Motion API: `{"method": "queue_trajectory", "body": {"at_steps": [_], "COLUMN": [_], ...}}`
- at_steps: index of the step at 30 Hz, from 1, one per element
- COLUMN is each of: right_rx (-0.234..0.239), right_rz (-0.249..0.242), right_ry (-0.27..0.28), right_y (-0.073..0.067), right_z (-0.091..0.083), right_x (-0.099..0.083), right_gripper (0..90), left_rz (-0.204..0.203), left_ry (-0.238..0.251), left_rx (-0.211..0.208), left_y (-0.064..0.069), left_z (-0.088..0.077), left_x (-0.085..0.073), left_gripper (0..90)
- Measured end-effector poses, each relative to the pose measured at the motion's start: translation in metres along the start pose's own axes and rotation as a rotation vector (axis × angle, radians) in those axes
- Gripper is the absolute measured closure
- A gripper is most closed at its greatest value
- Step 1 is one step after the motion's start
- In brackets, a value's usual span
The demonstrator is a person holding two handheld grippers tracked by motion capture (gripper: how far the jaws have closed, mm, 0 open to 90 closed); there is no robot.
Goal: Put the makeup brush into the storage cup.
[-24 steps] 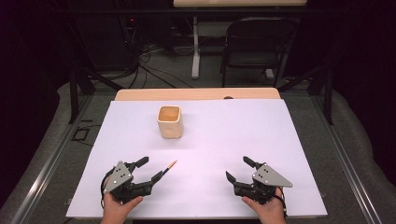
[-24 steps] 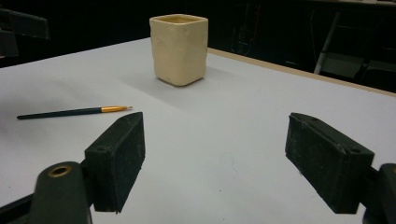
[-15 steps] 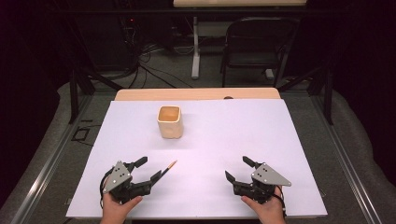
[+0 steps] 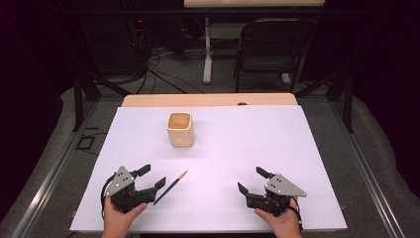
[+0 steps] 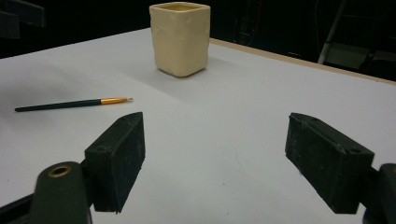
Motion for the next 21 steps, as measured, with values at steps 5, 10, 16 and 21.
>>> {"method": "queue_trajectory", "body": {"at_steps": [5,10,16,21], "right_rx": [-0.005,-0.005,-0.006,-0.014], "right_rz": [0.004,0.008,0.007,0.014], "right_ry": [-0.008,-0.008,-0.013,-0.013], "right_y": [0.0021,0.0019,0.0027,0.0042], "right_z": [-0.0003,-0.0012,-0.0015,-0.002], "right_x": [-0.0019,-0.0019,-0.0034,-0.0034], "right_gripper": [19.9,19.9,19.8,19.8], "left_rz": [-0.02,-0.039,-0.039,-0.06], "left_ry": [-0.024,-0.077,-0.118,-0.147], "left_rx": [-0.005,0.001,0.008,0.013], "left_y": [-0.0034,-0.0062,-0.0071,-0.01], "left_z": [-0.0014,-0.0018,-0.0019,-0.0015], "left_x": [0.0003,-0.0032,-0.004,-0.0061], "left_gripper": [28.9,30.2,30.3,30.4]}}
Point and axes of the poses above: each handheld gripper's, and its own axes: z roughly forward along the jaws, x roughly out of its top, y roughly to its right, the point moved 10 cm from there along z, roughly forward along the jaws, and after that the axes turned 9 degrees about -x, right-handed, at the moved point
